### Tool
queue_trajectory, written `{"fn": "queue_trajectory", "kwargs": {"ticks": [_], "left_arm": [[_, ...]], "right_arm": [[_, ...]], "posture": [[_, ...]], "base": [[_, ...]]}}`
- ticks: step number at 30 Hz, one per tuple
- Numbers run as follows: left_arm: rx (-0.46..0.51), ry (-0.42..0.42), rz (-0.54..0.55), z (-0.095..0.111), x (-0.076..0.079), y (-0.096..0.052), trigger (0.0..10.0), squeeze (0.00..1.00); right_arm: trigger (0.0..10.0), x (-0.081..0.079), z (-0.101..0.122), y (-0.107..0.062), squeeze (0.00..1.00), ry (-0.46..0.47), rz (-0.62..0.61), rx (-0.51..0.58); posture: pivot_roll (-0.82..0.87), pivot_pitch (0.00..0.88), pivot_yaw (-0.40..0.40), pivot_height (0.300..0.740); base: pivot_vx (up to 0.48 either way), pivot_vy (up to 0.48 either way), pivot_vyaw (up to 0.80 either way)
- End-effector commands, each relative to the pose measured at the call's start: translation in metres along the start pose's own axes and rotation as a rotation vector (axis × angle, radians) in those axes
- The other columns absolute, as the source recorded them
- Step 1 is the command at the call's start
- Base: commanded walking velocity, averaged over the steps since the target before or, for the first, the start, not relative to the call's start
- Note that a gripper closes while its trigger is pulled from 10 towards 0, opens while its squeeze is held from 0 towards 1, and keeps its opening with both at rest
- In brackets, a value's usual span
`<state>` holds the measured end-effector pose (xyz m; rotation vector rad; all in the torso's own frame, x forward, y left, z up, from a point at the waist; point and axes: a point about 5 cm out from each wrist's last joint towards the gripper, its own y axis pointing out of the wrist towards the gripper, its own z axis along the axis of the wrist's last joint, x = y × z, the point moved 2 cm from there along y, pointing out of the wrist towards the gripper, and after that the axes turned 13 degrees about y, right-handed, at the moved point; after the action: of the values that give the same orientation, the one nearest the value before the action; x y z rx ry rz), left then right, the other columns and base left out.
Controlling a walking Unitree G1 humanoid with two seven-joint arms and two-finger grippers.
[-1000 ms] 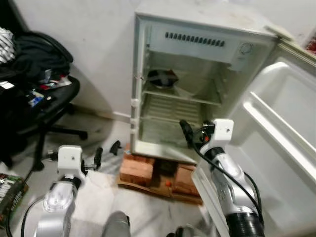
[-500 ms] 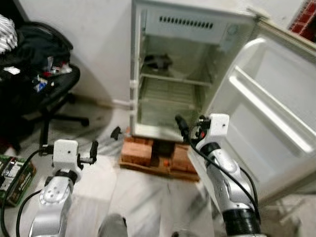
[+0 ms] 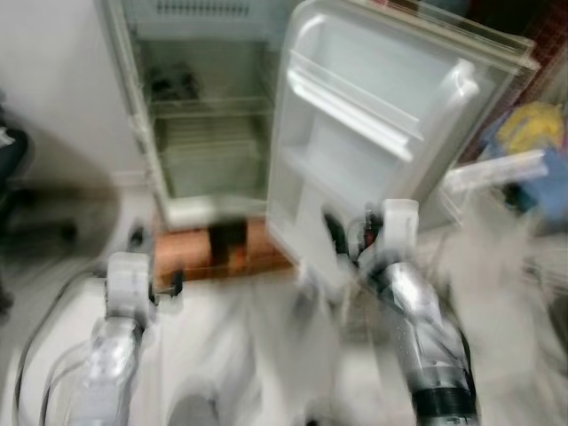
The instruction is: Restocking fridge
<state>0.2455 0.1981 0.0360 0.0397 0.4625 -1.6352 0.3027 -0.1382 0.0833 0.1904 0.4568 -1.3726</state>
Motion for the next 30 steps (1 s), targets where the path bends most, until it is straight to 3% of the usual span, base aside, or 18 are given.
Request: {"fn": "queue_trajectory", "kwargs": {"ticks": [1,7,18,26,30], "left_arm": [[0.013,0.023,0.014,0.004,-0.007,0.002,10.0,0.00],[0.032,0.010,0.004,0.006,-0.009,0.004,10.0,0.00],[0.040,0.049,0.005,0.008,-0.014,0.006,10.0,0.00],[0.047,0.064,0.001,0.006,-0.016,0.005,10.0,0.00],[0.043,0.055,0.024,0.005,-0.017,0.005,10.0,0.00]], "right_arm": [[10.0,-0.004,0.004,0.003,0.00,0.003,0.007,0.011],[10.0,0.003,0.005,0.002,0.00,-0.003,-0.041,0.019],[10.0,0.005,0.013,0.008,0.00,-0.003,-0.048,0.052],[10.0,0.001,0.020,0.011,0.00,-0.030,-0.024,0.079],[10.0,-0.011,0.032,0.019,0.00,-0.052,0.040,0.115]], "posture": [[0.18,0.011,-0.092,0.740],[0.17,0.001,-0.094,0.740],[0.18,0.000,-0.091,0.740],[0.18,0.000,-0.090,0.740],[0.18,0.000,-0.087,0.740]], "base": [[0.000,0.000,-0.80],[0.000,0.000,-0.27],[0.416,-0.140,0.00],[0.473,0.000,0.18],[0.480,0.000,0.00]]}}
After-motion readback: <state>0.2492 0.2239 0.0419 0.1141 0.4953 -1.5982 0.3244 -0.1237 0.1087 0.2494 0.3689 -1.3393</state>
